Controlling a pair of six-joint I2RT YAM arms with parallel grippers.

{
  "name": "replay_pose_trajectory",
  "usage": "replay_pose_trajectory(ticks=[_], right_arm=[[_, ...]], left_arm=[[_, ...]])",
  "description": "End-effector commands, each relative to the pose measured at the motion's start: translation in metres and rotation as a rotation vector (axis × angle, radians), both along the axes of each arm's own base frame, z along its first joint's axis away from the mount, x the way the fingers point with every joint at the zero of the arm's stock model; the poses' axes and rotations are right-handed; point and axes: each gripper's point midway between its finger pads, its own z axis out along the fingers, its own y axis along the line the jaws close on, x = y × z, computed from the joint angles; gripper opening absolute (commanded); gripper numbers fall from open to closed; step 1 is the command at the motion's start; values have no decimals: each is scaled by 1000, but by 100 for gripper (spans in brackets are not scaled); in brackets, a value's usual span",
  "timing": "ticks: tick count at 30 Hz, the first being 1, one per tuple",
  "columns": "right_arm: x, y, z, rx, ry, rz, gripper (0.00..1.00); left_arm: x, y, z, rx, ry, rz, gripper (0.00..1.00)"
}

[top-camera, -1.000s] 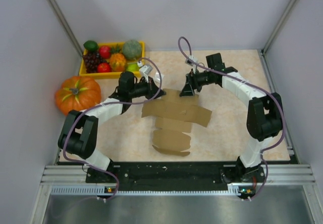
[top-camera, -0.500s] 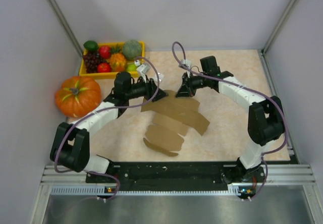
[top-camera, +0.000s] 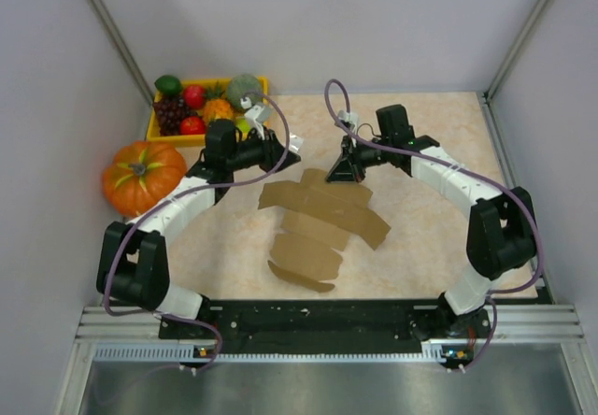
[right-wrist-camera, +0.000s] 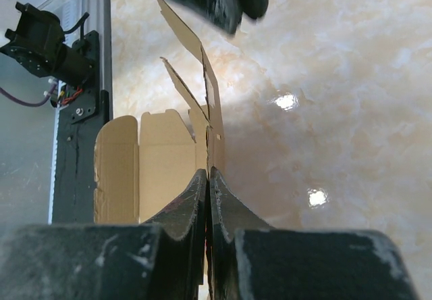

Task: Fold the paper box

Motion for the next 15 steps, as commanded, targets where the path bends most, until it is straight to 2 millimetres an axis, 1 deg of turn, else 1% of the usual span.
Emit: replay_pose_trajectory(ticks=[1,6,9,10,11,13,15], right_arm=[[1,5,29,66,-88,41,0],[-2,7,34,85,-80,61,0],[-3,7,39,97,-79,69,0],[-4,8,38,98,-74,70,0],[-2,8,40,101,-82,65,0],[-1,8,39,95,-80,56,0],[0,8,39,91,-81,50,0]], left_arm=[[-21,-27,10,7,-119,-164,28],[-32,-36,-1,31,-109,-222,29],[-40,-49,2,24,-118,-269,31],[-43,-55,-1,26,-109,-291,31],[-44,-58,1,25,-113,-302,33],[-49,-61,-1,20,-97,-329,35],[-52,-59,-3,19,-86,-325,38]])
